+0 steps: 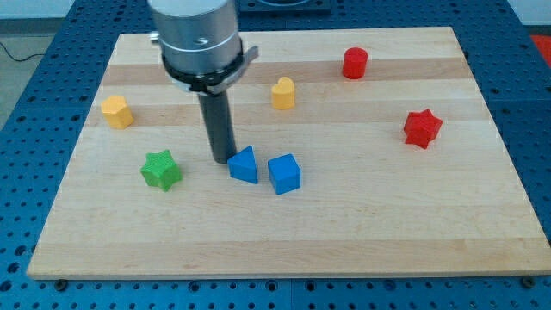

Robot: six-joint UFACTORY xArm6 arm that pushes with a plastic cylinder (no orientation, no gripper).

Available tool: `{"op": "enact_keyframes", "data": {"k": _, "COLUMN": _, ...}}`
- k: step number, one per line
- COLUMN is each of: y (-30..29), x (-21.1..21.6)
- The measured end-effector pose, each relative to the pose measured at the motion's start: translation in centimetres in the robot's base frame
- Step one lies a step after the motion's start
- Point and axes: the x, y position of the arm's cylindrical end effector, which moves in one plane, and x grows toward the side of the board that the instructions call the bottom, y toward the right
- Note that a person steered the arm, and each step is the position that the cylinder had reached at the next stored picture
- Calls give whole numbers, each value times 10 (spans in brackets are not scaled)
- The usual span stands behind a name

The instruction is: Move blue cube into blue triangle

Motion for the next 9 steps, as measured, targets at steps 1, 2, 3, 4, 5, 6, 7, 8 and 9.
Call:
{"op": "enact_keyframes", "data": {"k": 1, "y": -17, "x": -1}}
{"op": "enact_keyframes", "data": {"k": 2, "y": -13, "x": -19}}
{"op": "enact_keyframes", "data": {"k": 3, "y": 28, "x": -42}}
{"op": "enact_keyframes", "data": {"k": 4, "y": 96, "x": -48}}
{"op": "enact_keyframes", "data": {"k": 5, "y": 152, "x": -31}}
{"op": "enact_keyframes", "data": {"k": 6, "y": 163, "x": 7}}
{"op": "enact_keyframes", "data": {"k": 7, "y": 163, "x": 54}}
{"op": "enact_keyframes", "data": {"k": 8, "y": 153, "x": 89}}
{"op": "enact_keyframes", "data": {"k": 9, "y": 116, "x": 91}}
